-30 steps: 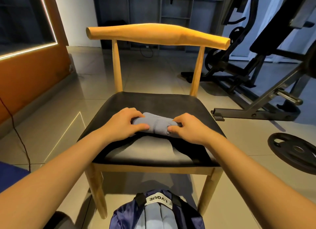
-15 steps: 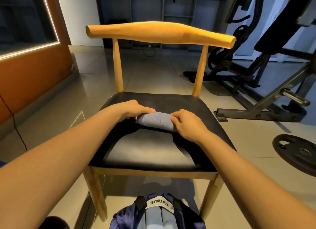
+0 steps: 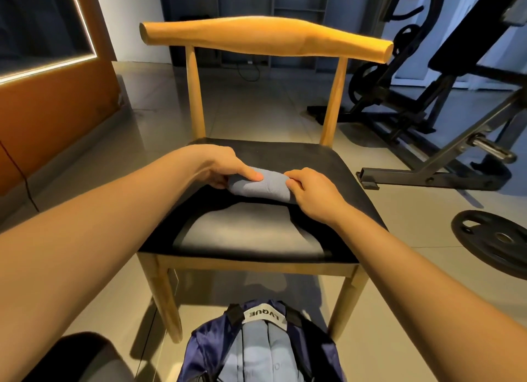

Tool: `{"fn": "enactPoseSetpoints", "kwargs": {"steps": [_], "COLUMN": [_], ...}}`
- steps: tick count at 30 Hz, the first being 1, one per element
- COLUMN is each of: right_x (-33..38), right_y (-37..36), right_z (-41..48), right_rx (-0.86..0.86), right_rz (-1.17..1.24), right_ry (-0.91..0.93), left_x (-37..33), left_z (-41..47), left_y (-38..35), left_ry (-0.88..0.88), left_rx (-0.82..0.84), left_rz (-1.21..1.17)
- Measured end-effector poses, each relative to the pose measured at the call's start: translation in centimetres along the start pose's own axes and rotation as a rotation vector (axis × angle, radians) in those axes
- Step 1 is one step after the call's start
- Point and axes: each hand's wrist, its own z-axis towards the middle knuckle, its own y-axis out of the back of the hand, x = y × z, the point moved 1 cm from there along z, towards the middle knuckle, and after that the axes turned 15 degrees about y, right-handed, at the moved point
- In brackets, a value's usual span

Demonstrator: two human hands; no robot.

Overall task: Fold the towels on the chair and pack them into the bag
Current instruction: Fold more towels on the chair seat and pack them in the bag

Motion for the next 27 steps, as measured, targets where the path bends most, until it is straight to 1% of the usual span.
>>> {"fn": "enactPoseSetpoints", "kwargs": {"steps": [2,5,7,8,10,12,14,15,16,18,20,22,24,27], "right_x": [0.6,1.2,1.9,2.4,4.2,5.8,7.5,8.3,9.0,9.7,10.1,10.7,11.4,12.2], "right_y": [0.5,2.0,3.6,4.4,5.5,5.8,5.2,4.7,4.3,3.3,2.5,1.8,0.6,-2.8], "right_z": [-0.7,-1.6,-2.5,-3.0,-4.6,-6.1,-7.9,-8.9,-9.9,-11.6,-13.2,-14.7,-16.4,-19.0], "right_rx": [-0.024,-0.004,-0.017,-0.019,0.064,0.257,0.449,0.505,0.537,0.533,0.471,0.41,0.379,0.364], "right_rz": [0.013,0.081,0.172,0.265,0.551,0.796,1.019,1.117,1.16,1.109,0.985,0.85,0.758,0.71], "right_ry": [0.023,0.028,0.034,0.019,-0.056,-0.068,-0.07,-0.115,-0.155,-0.211,-0.253,-0.278,-0.294,-0.351], "left_x": [0.9,2.2,2.8,2.9,3.2,3.5,4.0,4.3,4.8,6.1,7.9,10.0,11.9,14.6], "left_z": [-1.0,-3.6,-5.9,-7.0,-9.3,-11.5,-13.0,-13.6,-14.1,-14.6,-14.2,-13.4,-12.5,-10.9], "left_y": [-0.4,-0.7,-0.7,-0.5,-0.4,-0.7,-1.4,-1.9,-2.3,-3.6,-5.4,-7.4,-9.3,-12.1], "left_ry": [-0.175,-0.44,-0.547,-0.579,-0.624,-0.649,-0.662,-0.663,-0.659,-0.638,-0.596,-0.531,-0.455,-0.342], "left_rx": [-0.067,-0.195,-0.203,-0.164,-0.024,0.117,0.212,0.242,0.261,0.257,0.188,0.144,0.178,0.283], "left_rz": [-0.04,-0.037,-0.009,0.003,0.021,0.05,0.06,0.066,0.079,0.119,0.173,0.167,0.104,0.07]}}
